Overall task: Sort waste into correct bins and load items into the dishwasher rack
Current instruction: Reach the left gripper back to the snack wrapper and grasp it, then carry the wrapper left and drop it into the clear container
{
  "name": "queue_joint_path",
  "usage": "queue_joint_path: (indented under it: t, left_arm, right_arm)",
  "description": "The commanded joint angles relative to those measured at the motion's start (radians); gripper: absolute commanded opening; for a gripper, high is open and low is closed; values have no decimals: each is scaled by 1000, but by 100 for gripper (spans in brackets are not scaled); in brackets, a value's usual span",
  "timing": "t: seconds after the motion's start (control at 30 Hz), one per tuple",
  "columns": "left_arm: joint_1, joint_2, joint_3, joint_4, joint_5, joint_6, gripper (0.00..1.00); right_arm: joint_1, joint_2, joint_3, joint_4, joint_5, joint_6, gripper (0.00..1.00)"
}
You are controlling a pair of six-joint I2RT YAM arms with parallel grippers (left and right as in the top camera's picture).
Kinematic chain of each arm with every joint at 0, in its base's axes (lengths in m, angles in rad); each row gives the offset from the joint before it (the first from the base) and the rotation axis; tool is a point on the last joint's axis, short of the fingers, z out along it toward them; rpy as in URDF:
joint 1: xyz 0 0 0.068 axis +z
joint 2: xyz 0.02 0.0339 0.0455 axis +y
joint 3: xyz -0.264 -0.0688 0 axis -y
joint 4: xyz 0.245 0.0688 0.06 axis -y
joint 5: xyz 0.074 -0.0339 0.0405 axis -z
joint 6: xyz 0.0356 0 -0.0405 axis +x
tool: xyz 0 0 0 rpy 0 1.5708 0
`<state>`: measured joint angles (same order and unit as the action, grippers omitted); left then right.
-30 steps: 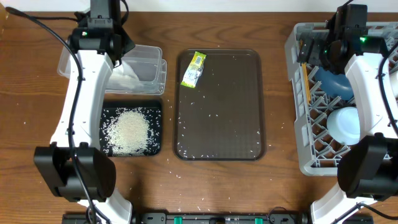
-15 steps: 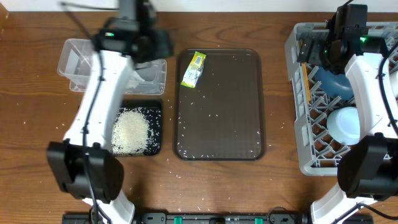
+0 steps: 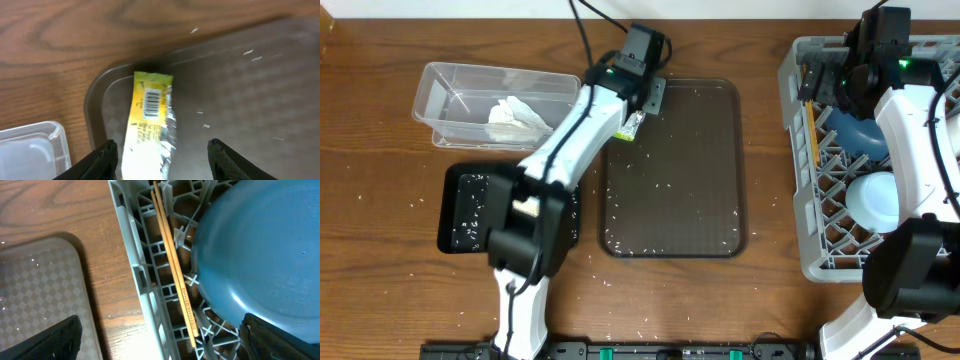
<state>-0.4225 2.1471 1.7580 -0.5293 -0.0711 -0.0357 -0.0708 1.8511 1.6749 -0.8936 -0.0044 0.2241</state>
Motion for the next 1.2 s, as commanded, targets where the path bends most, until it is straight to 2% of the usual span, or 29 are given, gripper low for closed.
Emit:
queue_joint_path:
  t: [0.0,0.57,0.8,0.97,1.17]
  left_arm:
    - [2,46,-2,20,-62,69,61]
    - [2,187,-3,38,-125,73,60]
    - [-3,164,1,5,-125,71,19]
    - [-6,60,1,-58,-125,-27,9]
    - [12,-150,1,-103,-126,-172,6]
  right_arm:
    - [-5,-5,19,0,0,-1,99]
    - [-5,-5,19,0,0,-1,99]
    - [-5,-5,19,0,0,-1,99]
    - [-5,-5,19,0,0,-1,99]
    - [-5,-5,19,0,0,-1,99]
